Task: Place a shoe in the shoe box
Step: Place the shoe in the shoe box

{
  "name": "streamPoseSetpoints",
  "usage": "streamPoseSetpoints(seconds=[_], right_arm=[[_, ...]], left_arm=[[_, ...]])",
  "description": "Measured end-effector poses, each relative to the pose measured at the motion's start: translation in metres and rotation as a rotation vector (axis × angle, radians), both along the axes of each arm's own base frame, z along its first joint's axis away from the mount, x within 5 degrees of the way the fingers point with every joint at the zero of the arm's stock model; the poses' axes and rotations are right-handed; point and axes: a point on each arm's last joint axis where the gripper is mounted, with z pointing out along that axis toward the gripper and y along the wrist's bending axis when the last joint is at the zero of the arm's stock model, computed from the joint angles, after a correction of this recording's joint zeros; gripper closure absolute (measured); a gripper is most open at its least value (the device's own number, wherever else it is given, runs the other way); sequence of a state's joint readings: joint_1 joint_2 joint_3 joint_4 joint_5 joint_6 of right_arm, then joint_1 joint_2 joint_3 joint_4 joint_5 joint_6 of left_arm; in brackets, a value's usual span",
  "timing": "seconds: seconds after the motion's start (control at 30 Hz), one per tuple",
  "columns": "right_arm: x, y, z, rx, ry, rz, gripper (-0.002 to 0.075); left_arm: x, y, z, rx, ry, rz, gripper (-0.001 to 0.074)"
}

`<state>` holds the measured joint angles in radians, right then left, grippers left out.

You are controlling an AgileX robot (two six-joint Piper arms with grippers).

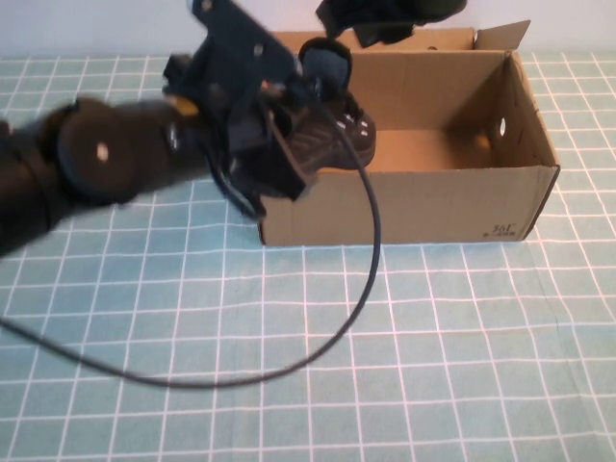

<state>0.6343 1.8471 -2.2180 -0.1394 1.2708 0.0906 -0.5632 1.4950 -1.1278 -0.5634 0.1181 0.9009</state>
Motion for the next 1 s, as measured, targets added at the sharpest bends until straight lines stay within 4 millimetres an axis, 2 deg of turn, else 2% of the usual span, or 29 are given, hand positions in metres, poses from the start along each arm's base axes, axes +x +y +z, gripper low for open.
streamPoseSetpoints(seconds=[0.13, 0.23, 0.43, 0.63, 0.8, 1.0], right_arm=[[-0.025, -0.013, 0.011, 0.002, -0.003, 0.006, 0.062], [-0.047, -0.024, 0.008, -0.018, 0.024, -0.002, 0.0636], [-0.077, -0.05, -0.02, -0.092, 0.103, -0.084, 0.0643], [-0.103, -0.077, -0.047, -0.151, 0.153, -0.172, 0.0645], [-0.129, -0.099, -0.061, -0.15, 0.178, -0.22, 0.0664], [-0.157, -0.123, -0.069, -0.102, 0.162, -0.27, 0.0711]], left_arm=[[0.017, -0.002, 0.018, 0.029, 0.01, -0.045, 0.0689], [0.032, -0.002, 0.031, 0.047, 0.038, -0.094, 0.0689], [0.054, -0.001, 0.053, 0.03, 0.121, -0.268, 0.0689], [0.073, 0.004, 0.063, 0.014, 0.081, -0.396, 0.0689], [0.101, 0.013, 0.053, -0.074, 0.013, -0.437, 0.0689], [0.131, 0.01, 0.01, -0.18, 0.001, -0.507, 0.0689]])
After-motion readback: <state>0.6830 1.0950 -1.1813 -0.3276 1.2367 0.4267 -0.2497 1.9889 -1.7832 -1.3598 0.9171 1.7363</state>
